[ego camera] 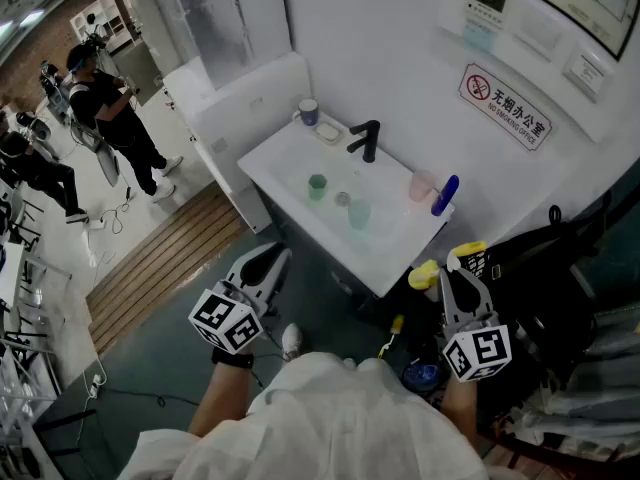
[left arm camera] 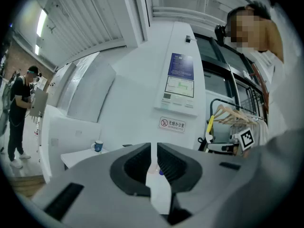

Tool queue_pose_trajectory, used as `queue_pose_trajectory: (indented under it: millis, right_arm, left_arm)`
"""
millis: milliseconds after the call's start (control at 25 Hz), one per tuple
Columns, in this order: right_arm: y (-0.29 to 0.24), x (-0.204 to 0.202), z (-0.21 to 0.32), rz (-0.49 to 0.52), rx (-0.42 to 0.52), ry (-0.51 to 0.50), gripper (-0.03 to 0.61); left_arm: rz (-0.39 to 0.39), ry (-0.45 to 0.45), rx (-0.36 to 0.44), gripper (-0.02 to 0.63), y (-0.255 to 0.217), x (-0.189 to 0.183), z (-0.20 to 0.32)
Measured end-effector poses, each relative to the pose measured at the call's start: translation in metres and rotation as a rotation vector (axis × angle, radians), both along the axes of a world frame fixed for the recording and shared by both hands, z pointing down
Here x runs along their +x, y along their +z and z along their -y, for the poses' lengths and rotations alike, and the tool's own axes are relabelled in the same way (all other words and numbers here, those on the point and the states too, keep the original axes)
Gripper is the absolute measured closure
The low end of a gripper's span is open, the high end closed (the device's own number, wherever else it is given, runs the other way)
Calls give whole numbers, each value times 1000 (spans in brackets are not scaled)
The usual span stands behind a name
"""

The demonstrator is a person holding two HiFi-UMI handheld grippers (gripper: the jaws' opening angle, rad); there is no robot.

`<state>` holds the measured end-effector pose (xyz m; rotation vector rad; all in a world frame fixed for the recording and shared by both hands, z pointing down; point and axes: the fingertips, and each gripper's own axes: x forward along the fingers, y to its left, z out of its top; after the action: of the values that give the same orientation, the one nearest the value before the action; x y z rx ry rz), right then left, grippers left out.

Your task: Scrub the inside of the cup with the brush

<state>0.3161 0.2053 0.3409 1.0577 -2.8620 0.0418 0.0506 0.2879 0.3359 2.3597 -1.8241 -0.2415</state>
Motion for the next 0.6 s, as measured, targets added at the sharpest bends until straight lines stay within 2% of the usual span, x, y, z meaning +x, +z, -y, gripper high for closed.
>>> queue_pose_trajectory:
  millis: [600]
  right_arm:
    - [5,3,-3,-14,-15,-5,549]
  left_arm:
    - [-14,-17,-27,575,11,-3,-6]
